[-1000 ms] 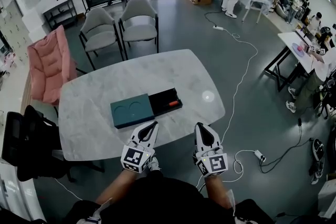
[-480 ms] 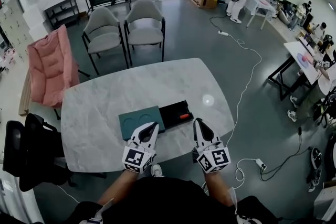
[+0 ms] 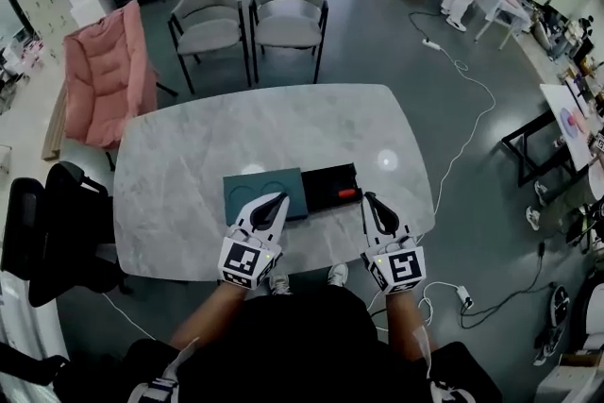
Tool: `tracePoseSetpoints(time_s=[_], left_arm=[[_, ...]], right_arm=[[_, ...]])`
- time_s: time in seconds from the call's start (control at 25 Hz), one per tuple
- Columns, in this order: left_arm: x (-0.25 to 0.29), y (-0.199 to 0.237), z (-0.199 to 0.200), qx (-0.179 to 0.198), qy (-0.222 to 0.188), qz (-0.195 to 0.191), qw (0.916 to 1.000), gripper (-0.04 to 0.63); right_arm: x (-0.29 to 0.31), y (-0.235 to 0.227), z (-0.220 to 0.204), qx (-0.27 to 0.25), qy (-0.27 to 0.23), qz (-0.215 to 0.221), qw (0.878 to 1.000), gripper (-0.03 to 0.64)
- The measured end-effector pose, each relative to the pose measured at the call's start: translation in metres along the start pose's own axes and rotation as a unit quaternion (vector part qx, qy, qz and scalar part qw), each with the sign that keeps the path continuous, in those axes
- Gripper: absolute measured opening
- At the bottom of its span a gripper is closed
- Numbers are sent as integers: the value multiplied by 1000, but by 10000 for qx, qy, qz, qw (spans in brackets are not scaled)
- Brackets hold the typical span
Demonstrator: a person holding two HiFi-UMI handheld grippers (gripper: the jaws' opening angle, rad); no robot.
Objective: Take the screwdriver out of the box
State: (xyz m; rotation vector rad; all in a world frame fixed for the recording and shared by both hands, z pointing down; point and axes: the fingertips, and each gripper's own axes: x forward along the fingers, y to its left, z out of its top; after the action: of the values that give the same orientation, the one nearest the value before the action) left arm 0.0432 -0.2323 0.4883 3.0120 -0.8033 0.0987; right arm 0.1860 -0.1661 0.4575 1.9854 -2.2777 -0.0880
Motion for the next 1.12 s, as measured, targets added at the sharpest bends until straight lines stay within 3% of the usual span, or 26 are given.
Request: tracePoseSetpoints(time_s=[0.2,0.36,0.48,0.68,0.76,0.88,1.0,1.12], left_arm=[[9,6,-7,-10,208,391,9990,6],[13,13,-15,-114,361,674,9970,6],[16,16,-20,-163,453,844,9953,6],[21,23,-29,-225,587,1046,9925,5],[20,26,-32,-267,618,1114,9915,6],[21,31,-37,-328,669,1185,9902,6],[24,37,-43,-348,704,1256,9890,5],[25,41,-48,-402,736,1319,9877,6]], right_arm=[[22,-5,-40,-658,650,775,9927,23],[38,-4,-71,-1567,1162,1362,9713,23],[45,-10,-100,-2270,1660,1629,9457,23],[61,-15,-155,-3474,2426,2140,8801,25],[64,-12,-175,-3647,2648,2410,8596,25],[68,-13,-198,-3627,2941,2729,8411,26],[74,-16,-220,-3680,3220,2988,8195,102],[83,-23,-238,-3799,3422,3187,7981,119]])
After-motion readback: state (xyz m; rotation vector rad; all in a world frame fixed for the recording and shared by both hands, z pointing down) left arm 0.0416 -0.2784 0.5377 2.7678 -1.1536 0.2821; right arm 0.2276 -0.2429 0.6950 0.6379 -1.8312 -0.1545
